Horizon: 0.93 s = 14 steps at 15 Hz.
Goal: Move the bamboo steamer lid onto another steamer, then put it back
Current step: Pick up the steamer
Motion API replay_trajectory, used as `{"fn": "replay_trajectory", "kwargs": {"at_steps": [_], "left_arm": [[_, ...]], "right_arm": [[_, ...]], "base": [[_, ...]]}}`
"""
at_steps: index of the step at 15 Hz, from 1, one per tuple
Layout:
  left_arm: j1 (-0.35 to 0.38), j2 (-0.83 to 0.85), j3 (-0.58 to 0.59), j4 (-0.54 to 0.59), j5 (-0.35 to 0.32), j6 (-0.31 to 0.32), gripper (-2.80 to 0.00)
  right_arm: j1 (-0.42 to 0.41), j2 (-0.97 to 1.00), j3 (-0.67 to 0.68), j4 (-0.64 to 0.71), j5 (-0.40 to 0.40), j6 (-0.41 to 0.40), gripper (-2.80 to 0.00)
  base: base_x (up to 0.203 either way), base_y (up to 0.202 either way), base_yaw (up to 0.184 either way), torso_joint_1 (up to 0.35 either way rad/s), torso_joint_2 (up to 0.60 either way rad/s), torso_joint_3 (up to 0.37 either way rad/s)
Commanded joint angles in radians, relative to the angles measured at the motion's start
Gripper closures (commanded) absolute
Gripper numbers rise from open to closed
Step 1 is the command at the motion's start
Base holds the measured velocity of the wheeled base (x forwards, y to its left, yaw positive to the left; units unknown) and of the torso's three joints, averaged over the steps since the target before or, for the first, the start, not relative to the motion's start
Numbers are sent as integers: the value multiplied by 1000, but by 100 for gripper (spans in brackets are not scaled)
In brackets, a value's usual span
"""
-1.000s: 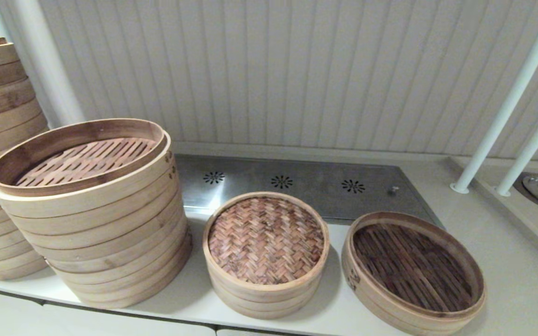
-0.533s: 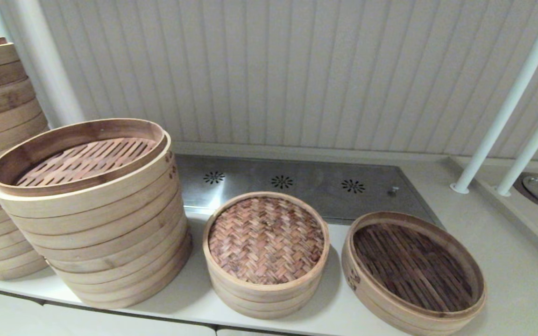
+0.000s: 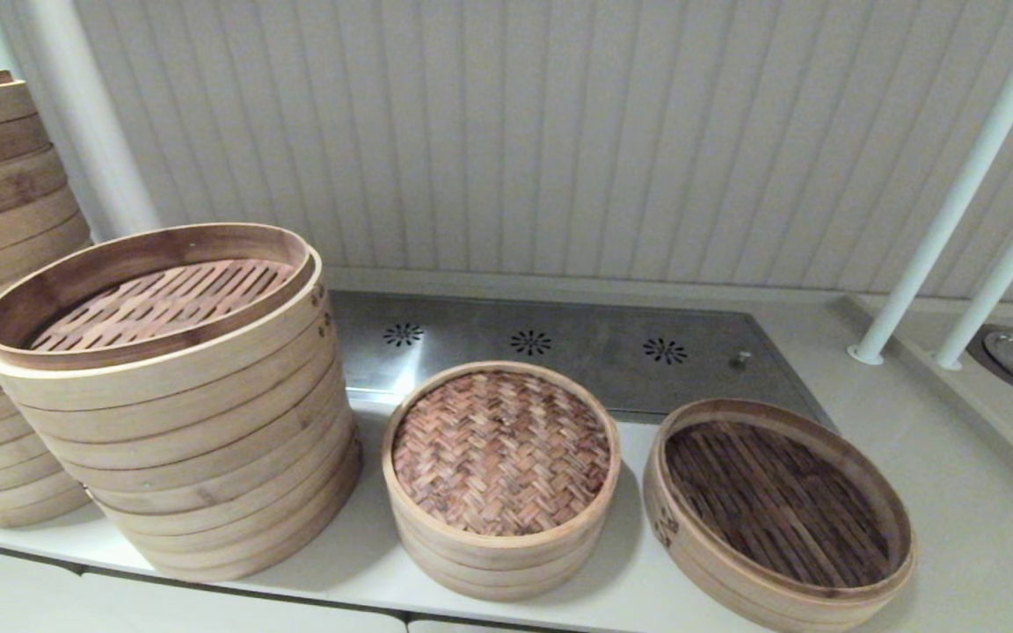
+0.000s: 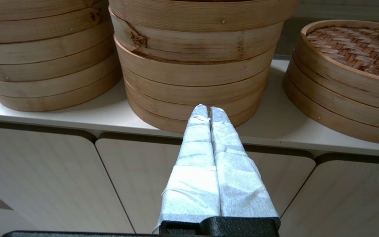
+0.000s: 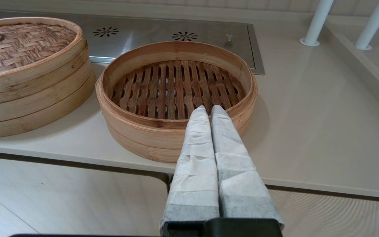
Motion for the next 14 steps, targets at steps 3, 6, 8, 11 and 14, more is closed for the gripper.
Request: {"fn": "replay_trajectory", "kwargs": {"at_steps": [3, 6, 8, 11, 14], "left_arm": [[0, 2, 0, -1, 1, 0, 0], [0, 2, 0, 1, 1, 0, 0], [0, 2, 0, 0, 1, 0, 0], [0, 2, 0, -1, 1, 0, 0], [0, 2, 0, 1, 1, 0, 0]], "right_arm": [[1, 3, 2, 0, 0, 1, 0], [-1, 3, 2, 0, 0, 0, 0], [-1, 3, 2, -2, 0, -5, 0], [-1, 0, -6, -1, 4, -45, 0], [-1, 72, -116, 10, 60, -70, 0]], "base": [[0, 0, 0, 0, 0, 0], [0, 0, 0, 0, 0, 0], [0, 0, 0, 0, 0, 0], [0, 0, 0, 0, 0, 0], [0, 0, 0, 0, 0, 0]]}}
